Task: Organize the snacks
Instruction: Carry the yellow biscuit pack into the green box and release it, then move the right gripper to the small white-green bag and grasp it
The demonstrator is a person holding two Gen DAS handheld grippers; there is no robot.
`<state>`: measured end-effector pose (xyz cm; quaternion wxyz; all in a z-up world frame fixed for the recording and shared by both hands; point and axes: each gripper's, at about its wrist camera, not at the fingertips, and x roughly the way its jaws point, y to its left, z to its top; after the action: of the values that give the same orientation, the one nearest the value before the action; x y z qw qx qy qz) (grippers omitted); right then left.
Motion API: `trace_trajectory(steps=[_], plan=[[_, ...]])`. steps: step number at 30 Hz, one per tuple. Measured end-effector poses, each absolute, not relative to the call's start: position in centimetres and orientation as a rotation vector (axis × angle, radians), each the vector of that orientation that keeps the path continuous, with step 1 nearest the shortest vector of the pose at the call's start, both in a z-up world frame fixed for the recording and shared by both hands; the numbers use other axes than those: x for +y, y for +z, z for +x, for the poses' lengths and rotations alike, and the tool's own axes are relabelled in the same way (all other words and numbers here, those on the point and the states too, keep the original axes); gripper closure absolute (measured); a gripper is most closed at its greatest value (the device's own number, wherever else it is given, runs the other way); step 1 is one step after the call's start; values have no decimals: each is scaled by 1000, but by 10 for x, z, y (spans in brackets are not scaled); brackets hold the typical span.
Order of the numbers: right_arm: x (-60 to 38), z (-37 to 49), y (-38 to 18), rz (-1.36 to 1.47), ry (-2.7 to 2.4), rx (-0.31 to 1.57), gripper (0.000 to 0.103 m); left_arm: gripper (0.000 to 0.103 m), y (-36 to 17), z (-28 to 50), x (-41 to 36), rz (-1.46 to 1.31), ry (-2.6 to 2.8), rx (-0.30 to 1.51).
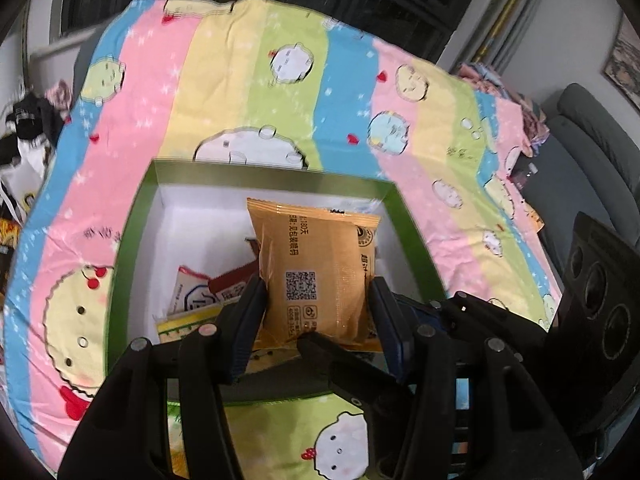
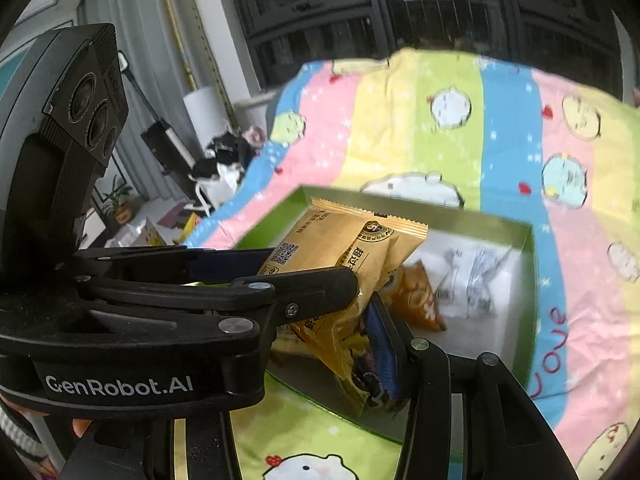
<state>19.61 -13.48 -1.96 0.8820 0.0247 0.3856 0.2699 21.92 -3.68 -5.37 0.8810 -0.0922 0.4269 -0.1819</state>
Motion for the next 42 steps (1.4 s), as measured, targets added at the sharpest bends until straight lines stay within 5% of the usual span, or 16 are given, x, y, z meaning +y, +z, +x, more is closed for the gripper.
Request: trace_trajectory(steps=[21,26,34,42], plan=[[-127,210,-54,75,530,927,54,49,-83,233,-35,-156,-296,942],[-130,201,-45,54,502,907,54,26,-74,223,-36,-115,-266,898],[-140,185,-26,50,454,864,34,11,-51,200,-29,-73,-216,810],[-142,157,-5,84,468,817,30,4,-30,163,-13,-62,-186,724]])
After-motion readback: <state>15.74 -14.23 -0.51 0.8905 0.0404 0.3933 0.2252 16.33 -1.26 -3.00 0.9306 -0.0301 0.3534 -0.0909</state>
